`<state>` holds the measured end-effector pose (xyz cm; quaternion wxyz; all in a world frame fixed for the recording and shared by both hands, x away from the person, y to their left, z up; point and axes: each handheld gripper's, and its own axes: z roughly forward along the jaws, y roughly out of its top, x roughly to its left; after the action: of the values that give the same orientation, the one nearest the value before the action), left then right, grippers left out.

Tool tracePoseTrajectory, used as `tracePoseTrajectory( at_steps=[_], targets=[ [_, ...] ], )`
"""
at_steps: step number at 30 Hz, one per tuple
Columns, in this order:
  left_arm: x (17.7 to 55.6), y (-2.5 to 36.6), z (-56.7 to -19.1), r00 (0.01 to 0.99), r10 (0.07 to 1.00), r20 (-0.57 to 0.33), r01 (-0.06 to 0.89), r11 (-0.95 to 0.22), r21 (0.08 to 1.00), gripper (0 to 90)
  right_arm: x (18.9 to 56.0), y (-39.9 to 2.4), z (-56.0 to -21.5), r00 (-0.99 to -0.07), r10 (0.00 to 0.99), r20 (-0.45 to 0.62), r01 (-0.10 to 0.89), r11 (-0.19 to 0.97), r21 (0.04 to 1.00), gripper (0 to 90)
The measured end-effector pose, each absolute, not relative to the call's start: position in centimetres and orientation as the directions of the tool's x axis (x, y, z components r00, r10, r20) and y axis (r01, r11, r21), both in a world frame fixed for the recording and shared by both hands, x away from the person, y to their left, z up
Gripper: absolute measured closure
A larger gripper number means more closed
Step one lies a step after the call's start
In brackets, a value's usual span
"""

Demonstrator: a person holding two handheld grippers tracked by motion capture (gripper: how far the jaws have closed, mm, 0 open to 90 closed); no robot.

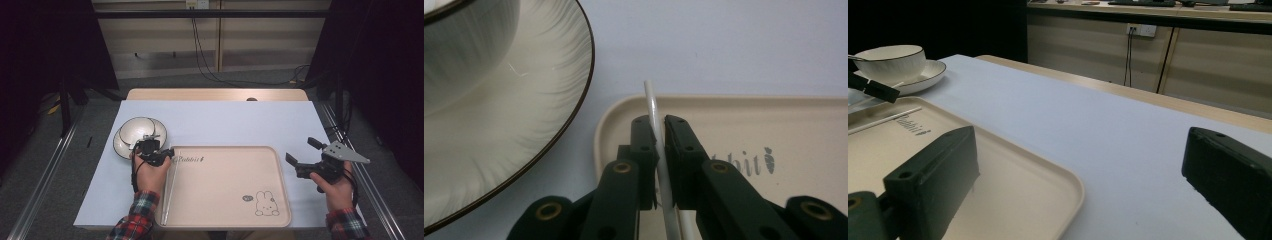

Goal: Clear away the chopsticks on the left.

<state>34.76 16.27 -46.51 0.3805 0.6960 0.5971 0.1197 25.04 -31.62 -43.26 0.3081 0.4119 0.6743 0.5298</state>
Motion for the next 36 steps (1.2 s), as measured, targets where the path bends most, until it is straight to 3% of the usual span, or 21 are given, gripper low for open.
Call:
tracePoseTrajectory(
  at_steps=[19,30,36],
  targets=[
    [34.7,16.3,-46.6,0.272,0.924,-0.268,0.735,-0.020,0.678,79.3,25.1,-31.6,-43.3,-0.469,0.883,0.017,0.224,0.101,0.969,1.0],
    [35.0,16.8,-44.9,0.316,0.912,-0.263,0.694,-0.033,0.719,65.9,25.1,-31.6,-43.3,-0.461,0.887,0.017,0.229,0.101,0.968,1.0],
    [35.3,17.1,-44.2,0.337,0.905,-0.260,0.673,-0.038,0.739,53.0,25.1,-31.7,-43.3,-0.465,0.885,0.017,0.231,0.103,0.967,1.0]
  ],
)
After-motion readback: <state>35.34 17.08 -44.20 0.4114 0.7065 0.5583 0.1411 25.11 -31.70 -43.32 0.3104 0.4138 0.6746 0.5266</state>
